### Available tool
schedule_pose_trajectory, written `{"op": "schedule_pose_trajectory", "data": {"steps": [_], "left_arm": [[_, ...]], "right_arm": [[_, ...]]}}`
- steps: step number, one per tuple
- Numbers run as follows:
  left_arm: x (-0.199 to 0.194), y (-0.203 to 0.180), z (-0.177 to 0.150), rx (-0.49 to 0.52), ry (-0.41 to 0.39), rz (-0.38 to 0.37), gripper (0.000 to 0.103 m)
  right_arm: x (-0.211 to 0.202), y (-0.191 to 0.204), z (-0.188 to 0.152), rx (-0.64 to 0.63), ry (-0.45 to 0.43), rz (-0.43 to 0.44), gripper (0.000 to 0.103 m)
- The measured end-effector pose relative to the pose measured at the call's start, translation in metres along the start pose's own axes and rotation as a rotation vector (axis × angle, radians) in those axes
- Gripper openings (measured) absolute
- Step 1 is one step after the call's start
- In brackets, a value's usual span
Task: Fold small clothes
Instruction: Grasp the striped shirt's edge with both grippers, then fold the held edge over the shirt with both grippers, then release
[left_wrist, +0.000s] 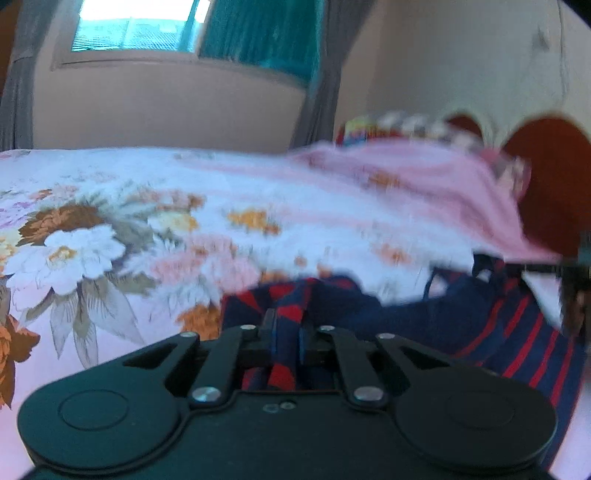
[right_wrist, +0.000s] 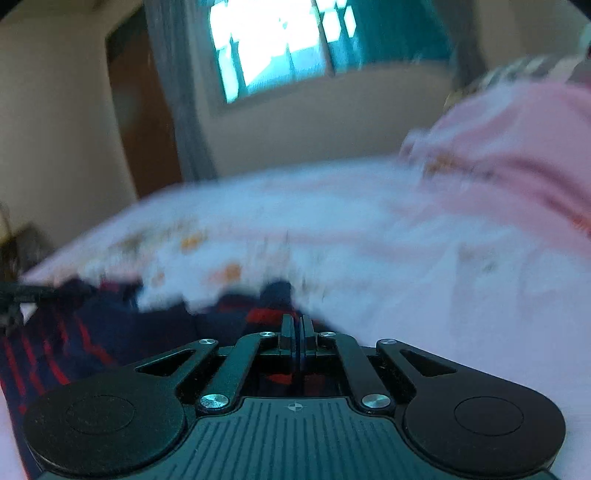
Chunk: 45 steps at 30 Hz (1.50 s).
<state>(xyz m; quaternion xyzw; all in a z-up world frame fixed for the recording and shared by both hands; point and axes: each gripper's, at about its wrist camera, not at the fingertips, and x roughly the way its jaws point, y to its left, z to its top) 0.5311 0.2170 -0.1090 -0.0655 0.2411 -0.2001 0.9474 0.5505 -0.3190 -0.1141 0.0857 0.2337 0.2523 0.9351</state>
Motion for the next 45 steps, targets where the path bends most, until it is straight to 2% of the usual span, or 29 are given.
{"op": "schedule_pose_trajectory", "data": {"steps": [1, 2, 3, 4, 5, 7, 9, 10, 14, 15, 16, 17, 18, 20, 21, 23, 25, 26, 28, 29, 30, 32, 34, 38, 41, 42, 43, 44, 45], "left_arm": [[0.000, 0.002, 0.002, -0.024, -0.018, 0.018, 0.007], [0.005, 0.008, 0.002, -0.072, -0.018, 0.054, 0.005], [0.016, 0.017, 0.001, -0.123, 0.037, 0.115, 0.000], [0.029, 0.026, -0.002, -0.179, 0.107, 0.119, 0.000], [0.031, 0.029, -0.003, -0.196, 0.115, 0.110, 0.000], [0.030, 0.025, 0.001, -0.166, 0.117, 0.108, 0.000], [0.030, 0.023, 0.003, -0.143, 0.133, 0.105, 0.000], [0.028, 0.020, 0.004, -0.131, 0.118, 0.099, 0.000], [0.005, 0.015, 0.006, -0.129, -0.055, 0.080, 0.000], [0.011, 0.017, 0.007, -0.120, -0.022, 0.136, 0.000], [0.023, 0.020, 0.006, -0.111, 0.047, 0.178, 0.000], [0.031, 0.024, 0.003, -0.112, 0.106, 0.193, 0.000], [0.032, 0.024, 0.001, -0.111, 0.121, 0.189, 0.000], [0.022, 0.021, 0.005, -0.095, 0.092, 0.202, 0.026], [0.015, 0.020, 0.008, -0.098, 0.066, 0.223, 0.052], [-0.002, 0.010, 0.015, -0.066, -0.003, 0.245, 0.049], [-0.013, -0.011, 0.025, 0.013, -0.034, 0.273, 0.049], [-0.015, -0.018, 0.028, 0.030, -0.036, 0.242, 0.047], [-0.006, -0.040, 0.035, 0.086, 0.011, 0.174, 0.039], [0.003, -0.049, 0.037, 0.118, 0.050, 0.153, 0.038], [0.011, -0.056, 0.038, 0.140, 0.086, 0.140, 0.034], [0.032, -0.064, 0.035, 0.141, 0.176, 0.133, 0.026], [0.041, -0.064, 0.032, 0.139, 0.186, 0.131, 0.027], [0.039, -0.060, 0.038, 0.157, 0.130, 0.164, 0.027], [0.044, -0.048, 0.039, 0.191, 0.166, 0.151, 0.026], [0.043, -0.043, 0.038, 0.207, 0.184, 0.147, 0.026], [0.043, -0.039, 0.038, 0.212, 0.190, 0.136, 0.029], [0.042, -0.034, 0.036, 0.212, 0.204, 0.117, 0.034], [0.042, -0.030, 0.035, 0.206, 0.212, 0.124, 0.040]], "right_arm": [[-0.006, 0.001, -0.002, 0.010, -0.042, -0.038, 0.001], [-0.004, -0.002, -0.006, 0.030, -0.047, -0.068, 0.001], [0.007, -0.007, -0.013, 0.051, 0.000, -0.122, 0.001], [0.023, -0.014, -0.021, 0.092, 0.087, -0.165, 0.002], [0.026, -0.017, -0.024, 0.120, 0.098, -0.157, 0.002], [0.019, -0.014, -0.021, 0.105, 0.073, -0.148, 0.002], [0.018, -0.013, -0.020, 0.091, 0.086, -0.154, 0.002], [0.017, -0.013, -0.020, 0.091, 0.084, -0.157, 0.002], [0.001, -0.003, -0.016, 0.082, -0.018, -0.156, 0.002], [0.002, -0.004, -0.018, 0.069, -0.012, -0.199, 0.002], [0.014, -0.008, -0.021, 0.076, 0.045, -0.251, 0.002], [0.023, -0.010, -0.023, 0.083, 0.104, -0.270, 0.002], [0.024, -0.009, -0.022, 0.075, 0.118, -0.264, 0.002], [0.017, -0.001, -0.017, 0.038, 0.094, -0.300, 0.002], [0.011, 0.003, -0.015, 0.017, 0.070, -0.340, 0.002], [-0.004, 0.004, -0.011, 0.030, 0.024, -0.281, 0.002], [-0.012, 0.014, -0.004, 0.011, -0.001, -0.226, 0.002], [-0.013, 0.021, 0.000, -0.001, -0.004, -0.192, 0.002], [-0.004, 0.036, 0.007, -0.029, 0.018, -0.115, 0.002], [0.004, 0.043, 0.010, -0.056, 0.031, -0.116, 0.002], [0.012, 0.047, 0.013, -0.068, 0.045, -0.120, 0.002], [0.032, 0.045, 0.018, -0.014, 0.124, -0.066, 0.002], [0.043, 0.044, 0.020, 0.003, 0.143, -0.040, 0.002], [0.051, 0.053, 0.027, -0.091, 0.089, -0.095, 0.002], [0.063, 0.041, 0.032, -0.090, 0.121, -0.063, 0.002], [0.065, 0.037, 0.031, -0.092, 0.145, -0.042, 0.012], [0.065, 0.035, 0.029, -0.105, 0.157, -0.040, 0.043], [0.062, 0.036, 0.027, -0.138, 0.140, -0.041, 0.057], [0.059, 0.039, 0.025, -0.171, 0.115, -0.038, 0.066]]}}
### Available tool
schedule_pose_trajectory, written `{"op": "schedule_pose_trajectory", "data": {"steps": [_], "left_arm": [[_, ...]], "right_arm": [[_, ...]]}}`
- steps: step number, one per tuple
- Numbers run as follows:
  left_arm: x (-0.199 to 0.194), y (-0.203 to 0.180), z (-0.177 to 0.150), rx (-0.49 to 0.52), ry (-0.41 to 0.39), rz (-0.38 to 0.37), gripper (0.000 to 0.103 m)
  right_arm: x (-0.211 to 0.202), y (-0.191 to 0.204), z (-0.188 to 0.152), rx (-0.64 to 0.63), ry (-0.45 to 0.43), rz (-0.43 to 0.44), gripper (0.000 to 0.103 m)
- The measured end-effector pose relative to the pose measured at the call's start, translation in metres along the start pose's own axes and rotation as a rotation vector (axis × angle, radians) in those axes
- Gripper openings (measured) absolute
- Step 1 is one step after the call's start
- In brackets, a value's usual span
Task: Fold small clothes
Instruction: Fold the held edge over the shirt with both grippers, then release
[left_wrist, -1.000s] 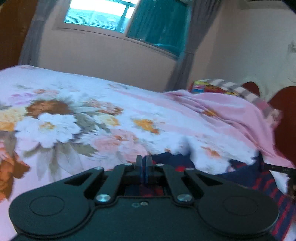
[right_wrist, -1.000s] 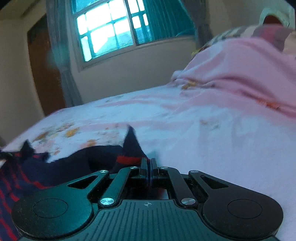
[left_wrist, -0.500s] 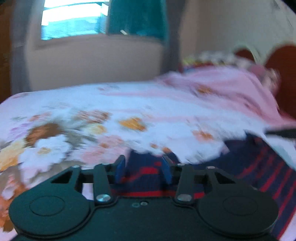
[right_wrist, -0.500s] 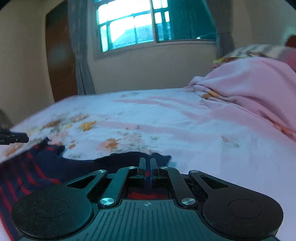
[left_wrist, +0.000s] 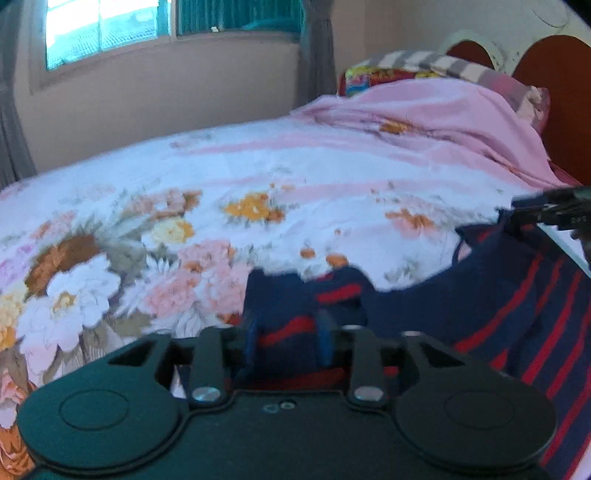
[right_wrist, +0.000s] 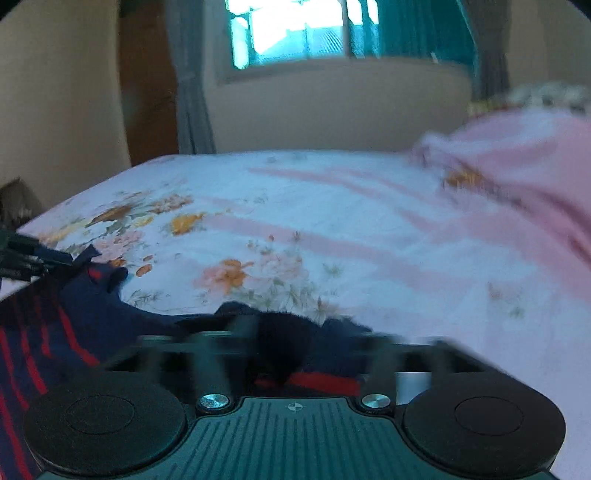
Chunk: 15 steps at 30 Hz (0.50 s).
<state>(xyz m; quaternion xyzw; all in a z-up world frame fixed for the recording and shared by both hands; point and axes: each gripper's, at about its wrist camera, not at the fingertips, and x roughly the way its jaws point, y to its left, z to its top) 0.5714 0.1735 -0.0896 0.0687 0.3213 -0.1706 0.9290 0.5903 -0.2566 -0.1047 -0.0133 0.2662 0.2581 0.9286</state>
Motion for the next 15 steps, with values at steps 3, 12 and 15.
{"op": "schedule_pose_trajectory", "data": {"steps": [3, 12, 15], "left_arm": [[0.006, 0.010, -0.003, -0.045, 0.014, 0.028, 0.039], [0.029, 0.019, -0.008, -0.108, 0.073, -0.113, 0.007], [0.016, 0.019, -0.013, -0.143, -0.037, -0.074, 0.004]], "right_arm": [[0.004, 0.005, -0.001, -0.050, 0.008, 0.023, 0.066], [0.046, 0.025, -0.008, -0.311, 0.156, 0.003, 0.002], [0.025, 0.008, -0.003, -0.143, 0.023, -0.020, 0.002]]}}
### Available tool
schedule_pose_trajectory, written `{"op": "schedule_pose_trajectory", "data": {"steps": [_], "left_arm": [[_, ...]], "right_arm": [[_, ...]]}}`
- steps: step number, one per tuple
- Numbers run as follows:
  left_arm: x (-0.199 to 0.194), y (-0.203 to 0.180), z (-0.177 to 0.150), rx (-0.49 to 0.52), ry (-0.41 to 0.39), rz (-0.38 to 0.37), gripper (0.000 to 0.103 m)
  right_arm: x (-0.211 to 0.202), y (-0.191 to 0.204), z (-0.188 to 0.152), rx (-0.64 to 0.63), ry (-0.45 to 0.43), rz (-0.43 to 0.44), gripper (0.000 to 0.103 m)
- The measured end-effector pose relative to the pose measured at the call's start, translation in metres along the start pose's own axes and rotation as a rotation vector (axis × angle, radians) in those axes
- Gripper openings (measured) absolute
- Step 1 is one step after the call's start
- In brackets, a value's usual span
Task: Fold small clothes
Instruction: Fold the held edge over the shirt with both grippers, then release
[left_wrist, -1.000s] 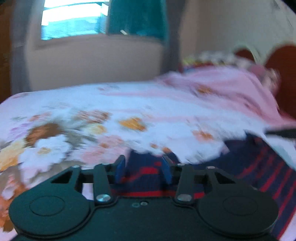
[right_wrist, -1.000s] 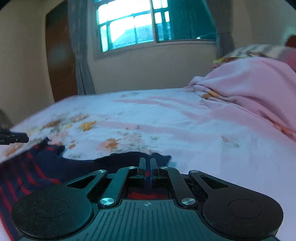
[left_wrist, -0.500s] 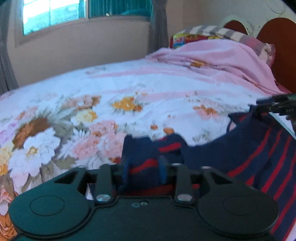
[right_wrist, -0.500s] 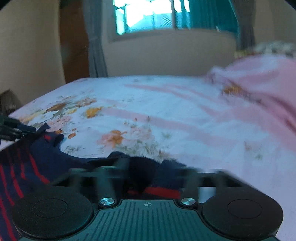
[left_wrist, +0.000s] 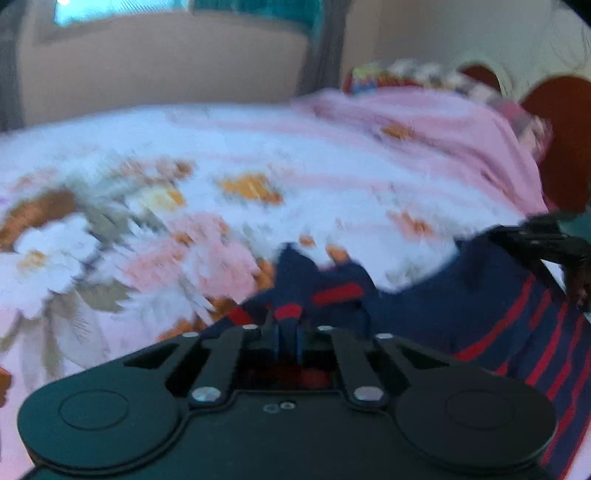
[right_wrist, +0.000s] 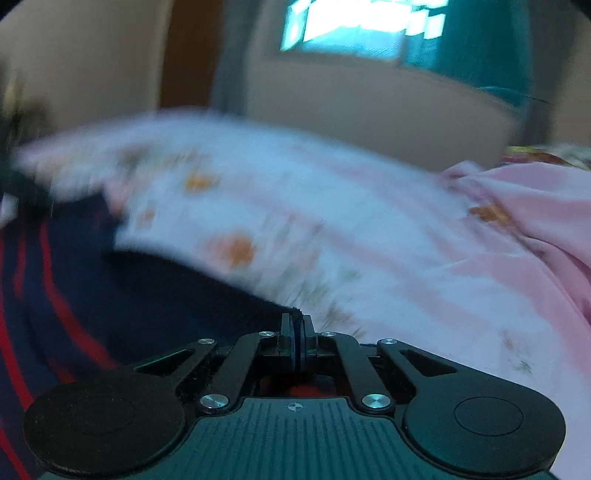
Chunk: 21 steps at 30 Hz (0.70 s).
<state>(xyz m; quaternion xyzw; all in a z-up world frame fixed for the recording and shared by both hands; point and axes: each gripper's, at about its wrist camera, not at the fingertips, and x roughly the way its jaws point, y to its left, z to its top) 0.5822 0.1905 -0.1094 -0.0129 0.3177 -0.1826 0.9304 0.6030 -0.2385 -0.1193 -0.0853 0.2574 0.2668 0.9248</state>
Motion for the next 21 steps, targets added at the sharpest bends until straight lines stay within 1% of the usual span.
{"op": "schedule_pose_trajectory", "data": {"steps": [1, 2, 3, 4, 5, 6, 7, 8, 9, 10, 11, 12, 13, 14, 15, 17, 18, 19, 21], "left_arm": [[-0.004, 0.004, -0.005, -0.023, -0.038, 0.034, 0.004], [-0.009, 0.010, -0.011, -0.072, -0.096, 0.087, 0.004], [-0.016, 0.017, -0.017, -0.142, -0.162, 0.110, 0.004], [-0.018, 0.021, -0.022, -0.172, -0.180, 0.121, 0.004], [-0.014, 0.021, -0.023, -0.166, -0.138, 0.114, 0.004], [-0.010, 0.015, -0.023, -0.121, -0.100, 0.118, 0.003], [-0.010, 0.010, -0.021, -0.082, -0.092, 0.125, 0.003], [-0.011, 0.007, -0.018, -0.071, -0.092, 0.116, 0.003], [-0.008, 0.008, -0.016, -0.077, -0.071, 0.113, 0.005], [-0.001, 0.011, -0.015, -0.086, -0.013, 0.118, 0.010], [0.000, 0.012, -0.015, -0.086, -0.002, 0.124, 0.011], [-0.005, 0.011, -0.015, -0.078, -0.013, 0.144, 0.024], [-0.013, 0.009, -0.015, -0.075, -0.029, 0.162, 0.040], [-0.022, 0.008, -0.015, -0.077, -0.056, 0.172, 0.049], [-0.036, 0.008, -0.017, -0.094, -0.095, 0.190, 0.054], [-0.057, 0.008, -0.021, -0.107, -0.115, 0.161, 0.054], [-0.068, 0.005, -0.026, -0.105, -0.120, 0.155, 0.054], [-0.076, 0.003, -0.032, -0.106, -0.114, 0.144, 0.054], [-0.085, -0.003, -0.048, -0.115, -0.056, 0.123, 0.054]], "right_arm": [[-0.003, -0.008, -0.002, 0.062, -0.015, -0.018, 0.002], [0.000, -0.013, -0.004, 0.100, -0.002, -0.043, 0.002], [0.007, -0.018, -0.009, 0.132, 0.041, -0.070, 0.002], [0.011, -0.022, -0.013, 0.163, 0.073, -0.062, 0.002], [0.012, -0.024, -0.017, 0.181, 0.080, -0.056, 0.002], [0.009, -0.023, -0.017, 0.175, 0.071, -0.057, 0.002], [0.006, -0.023, -0.015, 0.174, 0.067, -0.059, 0.002], [0.003, -0.023, -0.013, 0.187, 0.059, -0.057, 0.002], [0.000, -0.024, -0.012, 0.195, 0.045, -0.049, 0.002], [0.001, -0.024, -0.010, 0.193, 0.046, -0.079, 0.002], [0.005, -0.026, -0.010, 0.198, 0.068, -0.125, 0.002], [0.006, -0.028, -0.009, 0.221, 0.085, -0.162, 0.003], [-0.004, -0.032, -0.010, 0.261, 0.046, -0.144, 0.003], [-0.015, -0.035, -0.010, 0.293, 0.004, -0.121, 0.002], [-0.026, -0.037, -0.011, 0.312, -0.016, -0.120, 0.002], [-0.050, -0.033, -0.015, 0.325, -0.059, -0.110, 0.002], [-0.059, -0.031, -0.017, 0.330, -0.068, -0.104, 0.002], [-0.067, -0.029, -0.022, 0.341, -0.059, -0.095, 0.003], [-0.077, -0.026, -0.034, 0.367, -0.041, -0.079, 0.004]]}}
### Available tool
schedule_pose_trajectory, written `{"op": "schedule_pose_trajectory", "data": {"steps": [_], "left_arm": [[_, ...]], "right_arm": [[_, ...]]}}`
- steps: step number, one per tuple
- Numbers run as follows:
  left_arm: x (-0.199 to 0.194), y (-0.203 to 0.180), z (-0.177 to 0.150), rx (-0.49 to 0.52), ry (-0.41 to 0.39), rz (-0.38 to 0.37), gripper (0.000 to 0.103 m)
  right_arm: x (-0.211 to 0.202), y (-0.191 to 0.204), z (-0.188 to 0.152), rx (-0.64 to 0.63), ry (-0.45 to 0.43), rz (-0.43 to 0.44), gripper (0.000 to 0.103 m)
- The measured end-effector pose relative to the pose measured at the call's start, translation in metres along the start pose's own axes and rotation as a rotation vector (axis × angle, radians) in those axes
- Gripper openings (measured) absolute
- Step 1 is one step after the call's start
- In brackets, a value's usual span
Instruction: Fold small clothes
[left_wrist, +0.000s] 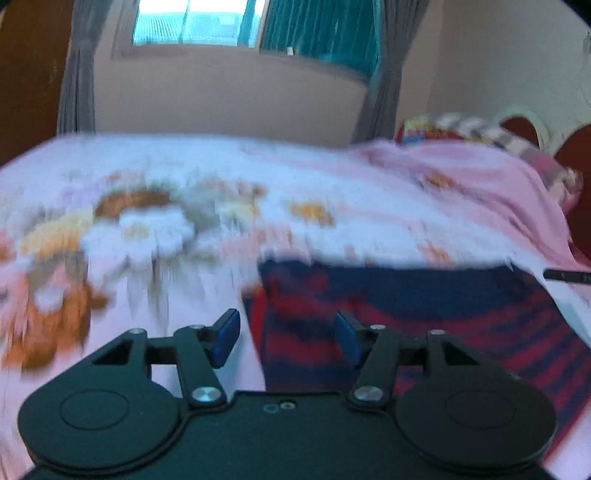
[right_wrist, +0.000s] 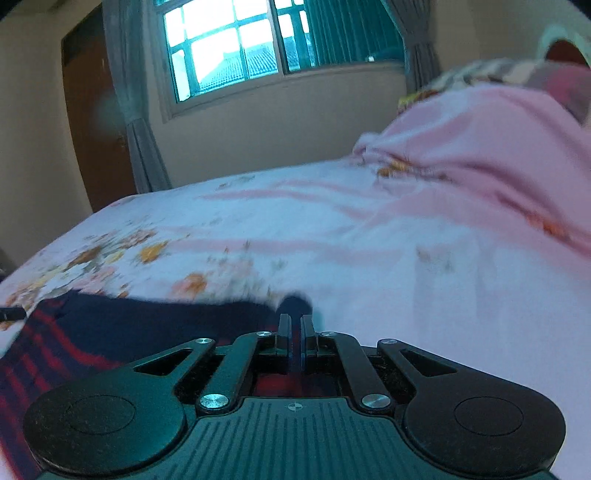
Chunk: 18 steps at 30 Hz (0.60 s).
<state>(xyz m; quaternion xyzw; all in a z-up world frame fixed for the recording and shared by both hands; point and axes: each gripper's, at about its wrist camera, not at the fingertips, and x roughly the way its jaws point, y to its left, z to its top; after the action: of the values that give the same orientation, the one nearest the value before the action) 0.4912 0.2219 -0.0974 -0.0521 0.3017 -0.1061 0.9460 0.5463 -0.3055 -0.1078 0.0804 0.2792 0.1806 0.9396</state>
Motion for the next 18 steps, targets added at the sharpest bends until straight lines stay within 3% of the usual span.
{"op": "schedule_pose_trajectory", "data": {"steps": [2, 3, 4, 10, 14, 15, 16, 18], "left_arm": [[-0.009, -0.002, -0.016, -0.006, 0.035, -0.020, 0.054], [-0.015, -0.001, -0.023, -0.016, 0.043, -0.025, 0.052], [-0.023, 0.001, -0.031, -0.033, 0.039, -0.034, 0.052], [-0.062, 0.012, -0.060, -0.142, 0.052, -0.129, 0.051], [-0.061, 0.013, -0.066, -0.170, 0.083, -0.153, 0.046], [-0.060, 0.013, -0.065, -0.175, 0.086, -0.162, 0.036], [-0.061, 0.011, -0.066, -0.172, 0.091, -0.162, 0.022], [-0.064, 0.010, -0.066, -0.168, 0.091, -0.165, 0.012]], "right_arm": [[-0.013, 0.001, -0.014, 0.012, 0.032, -0.023, 0.022], [-0.023, 0.002, -0.020, 0.026, 0.037, -0.020, 0.042], [-0.038, 0.002, -0.027, 0.040, 0.027, -0.019, 0.051], [-0.115, 0.006, -0.065, 0.121, 0.038, 0.039, 0.050], [-0.119, 0.004, -0.087, 0.196, 0.126, 0.066, 0.050], [-0.120, 0.003, -0.091, 0.230, 0.131, 0.090, 0.039], [-0.122, 0.003, -0.090, 0.242, 0.119, 0.112, 0.017], [-0.129, 0.008, -0.088, 0.235, 0.069, 0.109, 0.009]]}}
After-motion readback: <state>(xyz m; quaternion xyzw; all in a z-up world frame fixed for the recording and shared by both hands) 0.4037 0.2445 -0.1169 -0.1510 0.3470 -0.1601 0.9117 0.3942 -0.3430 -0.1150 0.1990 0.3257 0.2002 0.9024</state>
